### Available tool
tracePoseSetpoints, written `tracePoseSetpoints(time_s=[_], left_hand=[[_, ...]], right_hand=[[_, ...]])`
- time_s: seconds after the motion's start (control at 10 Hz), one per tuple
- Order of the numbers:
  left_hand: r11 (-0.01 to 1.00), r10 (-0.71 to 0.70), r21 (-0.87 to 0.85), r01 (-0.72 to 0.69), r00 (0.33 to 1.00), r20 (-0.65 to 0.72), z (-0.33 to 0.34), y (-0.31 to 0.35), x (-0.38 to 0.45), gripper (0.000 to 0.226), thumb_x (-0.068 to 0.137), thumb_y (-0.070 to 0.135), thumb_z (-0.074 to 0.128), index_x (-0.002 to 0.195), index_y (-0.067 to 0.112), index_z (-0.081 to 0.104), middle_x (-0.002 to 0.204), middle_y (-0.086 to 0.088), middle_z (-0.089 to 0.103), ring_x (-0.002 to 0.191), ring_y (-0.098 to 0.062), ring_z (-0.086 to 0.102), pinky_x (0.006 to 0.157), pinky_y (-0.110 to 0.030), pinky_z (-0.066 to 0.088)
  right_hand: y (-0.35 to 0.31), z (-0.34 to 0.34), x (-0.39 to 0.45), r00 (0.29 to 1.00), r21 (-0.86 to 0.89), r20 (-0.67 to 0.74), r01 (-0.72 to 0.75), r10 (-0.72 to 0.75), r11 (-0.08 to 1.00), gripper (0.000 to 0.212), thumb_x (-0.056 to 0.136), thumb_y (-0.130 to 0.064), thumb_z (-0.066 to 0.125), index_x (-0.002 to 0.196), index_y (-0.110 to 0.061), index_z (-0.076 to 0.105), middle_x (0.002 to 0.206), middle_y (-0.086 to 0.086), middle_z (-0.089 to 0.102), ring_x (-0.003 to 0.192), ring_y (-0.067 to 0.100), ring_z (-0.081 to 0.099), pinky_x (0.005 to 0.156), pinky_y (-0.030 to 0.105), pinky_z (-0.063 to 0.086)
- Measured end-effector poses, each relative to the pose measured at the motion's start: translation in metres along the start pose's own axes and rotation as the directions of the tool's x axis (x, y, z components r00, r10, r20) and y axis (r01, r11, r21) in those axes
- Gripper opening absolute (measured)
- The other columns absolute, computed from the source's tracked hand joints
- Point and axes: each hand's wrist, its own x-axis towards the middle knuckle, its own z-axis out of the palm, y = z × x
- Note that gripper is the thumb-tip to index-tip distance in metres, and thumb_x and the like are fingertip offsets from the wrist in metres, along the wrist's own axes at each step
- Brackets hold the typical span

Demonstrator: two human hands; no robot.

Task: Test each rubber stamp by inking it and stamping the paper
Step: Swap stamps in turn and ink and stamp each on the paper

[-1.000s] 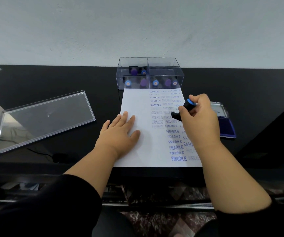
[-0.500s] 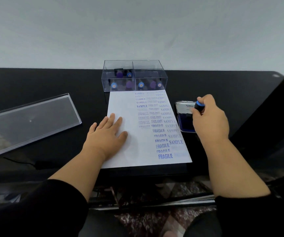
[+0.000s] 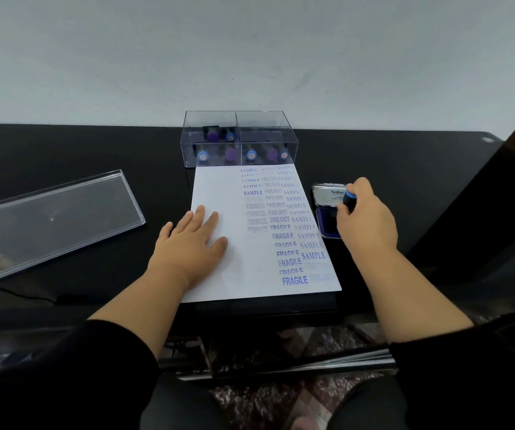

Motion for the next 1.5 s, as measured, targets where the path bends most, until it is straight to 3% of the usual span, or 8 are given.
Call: tracePoseSetpoints(time_s=[0.3, 0.6, 0.9, 1.1, 1.5], left_hand=[[1.000, 0.000, 0.007, 0.000, 1.000, 0.003, 0.000, 0.001, 0.000, 0.057, 0.100, 0.048, 0.021, 0.152, 0.033, 0.004, 0.159, 0.008, -0.010, 0.146, -0.007, -0.008, 0.117, -0.035, -0.007], [1.000, 0.001, 0.003, -0.001, 1.000, 0.001, -0.001, 0.001, 0.000, 0.056, 0.100, 0.047, 0.021, 0.152, 0.034, 0.004, 0.159, 0.009, -0.009, 0.146, -0.007, -0.008, 0.117, -0.034, -0.008], [1.000, 0.001, 0.003, -0.001, 1.000, -0.003, 0.000, 0.001, 0.000, 0.056, 0.100, 0.047, 0.021, 0.152, 0.034, 0.004, 0.159, 0.009, -0.009, 0.146, -0.007, -0.008, 0.117, -0.034, -0.008], [1.000, -0.003, 0.011, 0.003, 1.000, -0.007, 0.001, 0.000, 0.001, 0.056, 0.100, 0.048, 0.021, 0.152, 0.034, 0.004, 0.159, 0.010, -0.009, 0.146, -0.007, -0.008, 0.117, -0.034, -0.008], [1.000, -0.002, 0.020, 0.002, 1.000, 0.003, 0.000, 0.002, -0.001, 0.056, 0.100, 0.048, 0.020, 0.152, 0.034, 0.003, 0.159, 0.009, -0.010, 0.146, -0.007, -0.008, 0.117, -0.034, -0.008]], right_hand=[[0.002, 0.001, -0.001, 0.999, 0.003, -0.020, 0.034, -0.034, 0.999, 0.010, 0.093, -0.012, 0.047, 0.103, -0.013, 0.044, 0.085, 0.005, 0.054, 0.070, 0.026, 0.048, 0.052, 0.030, 0.035], [0.005, 0.004, -0.008, 0.997, 0.041, -0.056, 0.049, -0.047, 0.998, 0.009, 0.092, -0.013, 0.049, 0.101, -0.013, 0.046, 0.084, 0.003, 0.053, 0.072, 0.028, 0.050, 0.059, 0.036, 0.041], [0.002, 0.002, 0.002, 1.000, -0.015, -0.016, 0.026, -0.027, 1.000, 0.012, 0.093, -0.013, 0.048, 0.103, -0.014, 0.042, 0.084, 0.005, 0.053, 0.069, 0.025, 0.047, 0.048, 0.027, 0.028], [0.001, 0.002, 0.002, 1.000, -0.018, -0.003, 0.014, -0.014, 1.000, 0.013, 0.093, -0.013, 0.047, 0.105, -0.015, 0.042, 0.085, 0.006, 0.054, 0.069, 0.024, 0.047, 0.047, 0.027, 0.028], [0.003, -0.001, -0.002, 1.000, 0.133, -0.013, -0.014, 0.016, 0.991, 0.019, 0.094, -0.016, 0.049, 0.113, -0.016, 0.045, 0.117, 0.005, 0.059, 0.081, 0.018, 0.047, 0.063, 0.032, 0.040]])
